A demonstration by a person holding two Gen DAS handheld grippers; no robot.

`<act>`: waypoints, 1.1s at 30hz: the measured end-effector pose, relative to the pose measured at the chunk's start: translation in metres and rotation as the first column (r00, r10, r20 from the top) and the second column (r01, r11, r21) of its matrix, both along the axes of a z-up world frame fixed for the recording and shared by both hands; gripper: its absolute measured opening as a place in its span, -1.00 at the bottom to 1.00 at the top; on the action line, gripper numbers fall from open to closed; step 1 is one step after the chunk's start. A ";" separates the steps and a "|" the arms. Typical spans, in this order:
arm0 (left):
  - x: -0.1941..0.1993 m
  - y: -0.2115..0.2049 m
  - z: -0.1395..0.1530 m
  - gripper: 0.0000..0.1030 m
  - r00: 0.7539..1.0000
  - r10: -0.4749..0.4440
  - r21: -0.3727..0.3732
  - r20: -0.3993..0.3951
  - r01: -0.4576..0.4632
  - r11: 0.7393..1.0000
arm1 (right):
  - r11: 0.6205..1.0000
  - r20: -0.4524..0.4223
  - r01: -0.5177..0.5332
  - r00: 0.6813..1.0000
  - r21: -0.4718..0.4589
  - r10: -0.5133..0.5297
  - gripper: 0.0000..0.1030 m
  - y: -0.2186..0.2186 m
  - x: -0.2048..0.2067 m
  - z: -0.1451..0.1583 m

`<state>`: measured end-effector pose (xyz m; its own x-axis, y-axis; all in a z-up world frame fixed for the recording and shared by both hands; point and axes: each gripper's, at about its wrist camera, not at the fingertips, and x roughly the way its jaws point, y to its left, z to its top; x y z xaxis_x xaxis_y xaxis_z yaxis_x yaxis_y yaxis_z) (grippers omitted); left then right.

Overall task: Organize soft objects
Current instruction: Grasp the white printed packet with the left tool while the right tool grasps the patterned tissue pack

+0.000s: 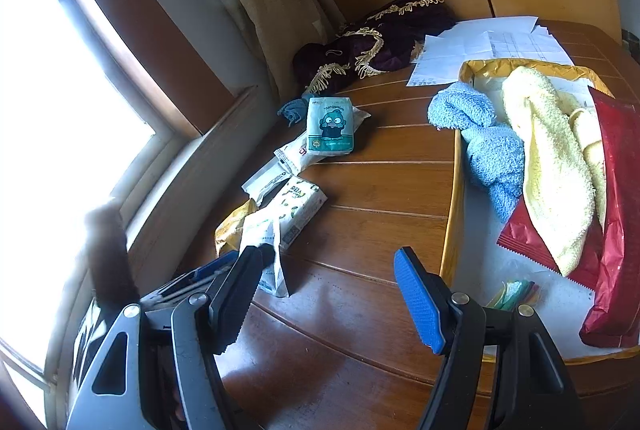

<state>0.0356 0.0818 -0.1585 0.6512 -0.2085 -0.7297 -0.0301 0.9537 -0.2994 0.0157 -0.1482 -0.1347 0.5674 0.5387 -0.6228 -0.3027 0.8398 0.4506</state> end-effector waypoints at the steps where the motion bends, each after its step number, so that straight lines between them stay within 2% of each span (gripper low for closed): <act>1: 0.003 -0.004 -0.003 0.30 1.000 0.001 0.031 -0.008 -0.001 1.000 | 1.000 -0.003 0.001 1.000 0.001 -0.001 0.37 0.000 0.001 -0.001; 5: 0.008 -0.010 -0.010 0.26 1.000 0.025 0.120 -0.005 -0.025 0.992 | 1.000 -0.012 0.001 1.000 -0.008 -0.001 0.37 0.005 0.011 -0.004; 6: 0.006 -0.010 -0.010 0.09 1.000 0.018 0.121 0.001 -0.018 0.992 | 1.000 -0.014 -0.001 1.000 -0.009 0.001 0.37 0.006 0.014 -0.004; 8: 0.001 -0.011 -0.010 0.02 1.000 0.003 0.130 0.012 -0.005 0.992 | 1.000 -0.018 -0.005 1.000 -0.015 0.005 0.37 0.010 0.021 -0.006; 10: -0.005 -0.012 -0.007 -0.13 0.999 -0.002 0.142 0.034 -0.002 0.990 | 1.000 -0.022 -0.019 1.000 -0.019 0.019 0.37 0.018 0.030 -0.006; 11: -0.008 -0.011 -0.005 -0.33 0.999 -0.005 0.141 0.041 0.000 0.990 | 0.999 -0.025 -0.025 0.999 -0.019 0.025 0.37 0.022 0.035 -0.006; 12: -0.010 -0.008 -0.004 -0.46 0.999 -0.005 0.135 0.037 0.000 0.991 | 0.999 -0.030 -0.030 0.999 -0.019 0.030 0.37 0.027 0.039 -0.007; 18: -0.017 0.011 -0.008 -0.61 1.000 0.002 0.056 0.028 -0.003 0.998 | 0.996 -0.072 -0.084 0.994 -0.021 0.082 0.38 0.058 0.063 -0.016; 26: -0.035 0.043 -0.004 -0.66 0.999 -0.010 -0.114 0.036 0.014 0.993 | 0.997 -0.196 -0.074 0.977 0.029 0.078 0.38 0.080 0.094 -0.042; 29: -0.039 0.052 -0.001 -0.66 0.999 -0.002 -0.150 0.049 0.009 0.989 | 0.997 -0.245 -0.069 0.967 0.030 0.074 0.38 0.091 0.100 -0.051; 33: -0.044 0.064 0.005 -0.66 0.997 0.032 -0.171 0.072 -0.019 0.985 | 0.998 -0.274 -0.038 0.961 -0.050 0.023 0.38 0.112 0.108 -0.053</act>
